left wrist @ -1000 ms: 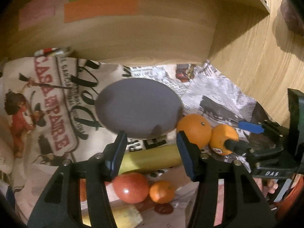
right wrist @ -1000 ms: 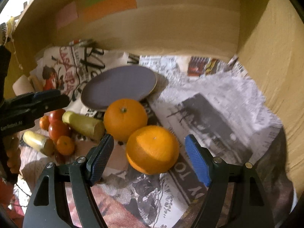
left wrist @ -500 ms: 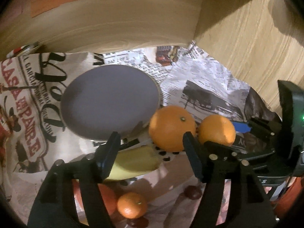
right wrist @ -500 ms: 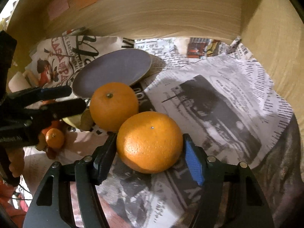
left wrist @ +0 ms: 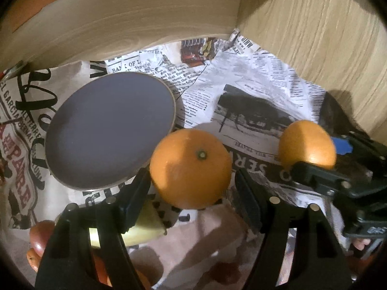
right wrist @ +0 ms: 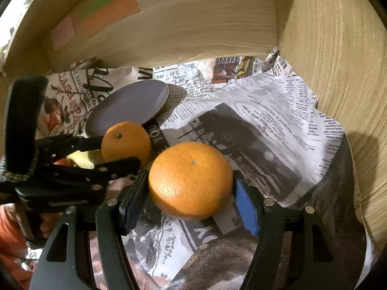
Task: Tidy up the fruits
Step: 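Grasp one orange with the left tool while the right tool grasps the other orange, then carry the orange in the left tool onto the dark plate while the right tool carries its orange there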
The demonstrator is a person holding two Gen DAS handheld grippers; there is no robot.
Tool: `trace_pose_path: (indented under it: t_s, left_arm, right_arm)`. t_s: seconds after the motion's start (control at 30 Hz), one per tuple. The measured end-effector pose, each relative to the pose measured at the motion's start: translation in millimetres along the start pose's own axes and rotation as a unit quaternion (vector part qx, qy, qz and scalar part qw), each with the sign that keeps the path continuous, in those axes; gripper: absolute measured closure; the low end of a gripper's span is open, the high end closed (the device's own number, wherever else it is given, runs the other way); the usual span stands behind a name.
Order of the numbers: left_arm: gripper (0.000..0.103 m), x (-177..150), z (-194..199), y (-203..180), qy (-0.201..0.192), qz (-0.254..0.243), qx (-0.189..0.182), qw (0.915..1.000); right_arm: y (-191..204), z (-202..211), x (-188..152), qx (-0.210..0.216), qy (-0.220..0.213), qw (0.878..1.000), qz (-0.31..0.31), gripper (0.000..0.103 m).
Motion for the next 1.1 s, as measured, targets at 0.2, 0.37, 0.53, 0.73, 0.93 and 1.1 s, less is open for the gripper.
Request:
trace_pose_path:
  t_s: [0.2, 0.37, 0.53, 0.73, 0.93, 1.1]
  left_arm:
    - [0.034, -1.6, -8.7, 0.4, -0.003, 0.002, 0.017, 0.9999]
    - [0.035, -1.7, -3.3, 2.1, -0.003, 0.010, 0.005, 0.9999]
    - [0.035, 0.5, 15.9, 3.2, -0.017, 0.014, -0.013, 0.9997]
    - [0.035, 15.9, 55.4, 14.3, -0.055, 0.023, -0.036, 0.9976]
    - [0.035, 36.9, 94.1, 36.8, -0.099, 0.031, -0.036, 0.9939]
    - [0.035, 55.5, 111.4, 62.1, -0.120, 0.050, -0.030, 0.9911]
  right_arm:
    - [0.8, 3.5, 1.0, 0.004, -0.007, 1.000, 0.002, 0.038]
    - [0.9, 5.9, 3.5, 0.002, -0.014, 1.000, 0.000, 0.038]
    - [4.5, 10.8, 9.5, -0.003, -0.022, 1.000, 0.004, 0.038]
    - [14.4, 17.0, 29.6, -0.010, -0.038, 0.999, 0.018, 0.038]
    - [28.6, 22.7, 62.0, -0.018, -0.061, 0.997, 0.043, 0.038]
    - [41.2, 19.4, 90.2, -0.018, -0.075, 0.995, 0.065, 0.038]
Point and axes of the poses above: each gripper's, at about its wrist camera, not at the fingertips, and z roughly against the way its jaws point, y to its left, x to its top, the point moved 7 cm from there along -z, roughly the way its jaws point, and after that the axes turned 15 degrees about z, right-handed, at the moved point
